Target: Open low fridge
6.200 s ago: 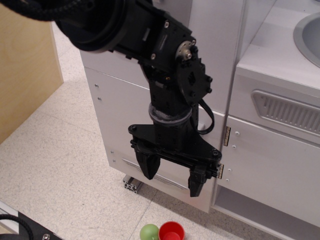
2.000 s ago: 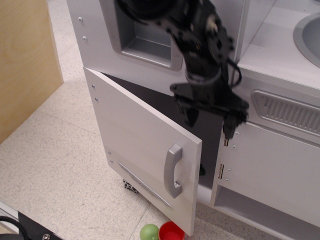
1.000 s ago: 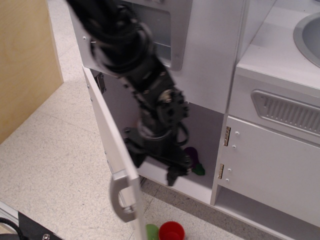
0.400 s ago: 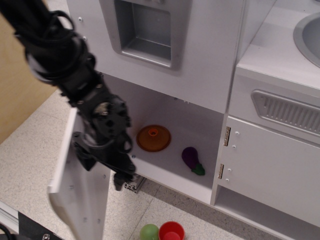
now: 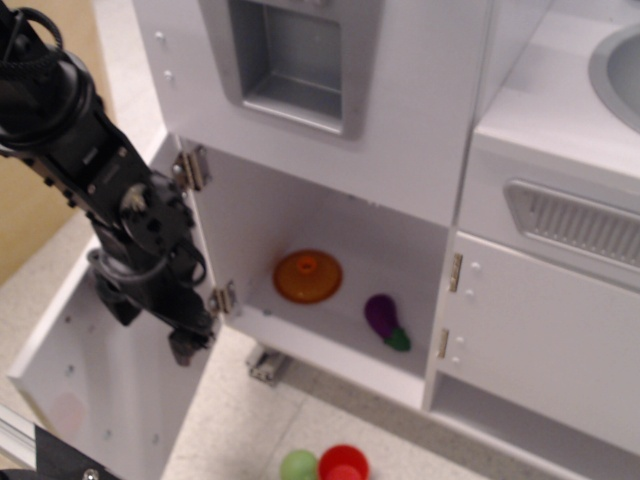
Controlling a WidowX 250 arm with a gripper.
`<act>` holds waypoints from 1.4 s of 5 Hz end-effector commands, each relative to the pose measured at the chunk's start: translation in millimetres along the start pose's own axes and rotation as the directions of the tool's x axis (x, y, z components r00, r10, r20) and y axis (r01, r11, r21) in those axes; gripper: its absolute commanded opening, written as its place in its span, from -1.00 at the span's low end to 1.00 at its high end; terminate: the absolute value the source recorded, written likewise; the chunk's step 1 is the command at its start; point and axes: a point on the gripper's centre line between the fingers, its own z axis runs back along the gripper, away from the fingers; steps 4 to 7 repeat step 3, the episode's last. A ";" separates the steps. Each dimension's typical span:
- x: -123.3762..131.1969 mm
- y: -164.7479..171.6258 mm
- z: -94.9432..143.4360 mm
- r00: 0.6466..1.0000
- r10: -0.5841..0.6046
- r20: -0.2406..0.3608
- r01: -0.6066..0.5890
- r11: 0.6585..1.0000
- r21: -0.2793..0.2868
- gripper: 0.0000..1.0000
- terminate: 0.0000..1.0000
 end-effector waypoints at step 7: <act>8.7 19.3 9.7 1.000 0.004 0.015 -0.004 0.999 0.036 1.00 1.00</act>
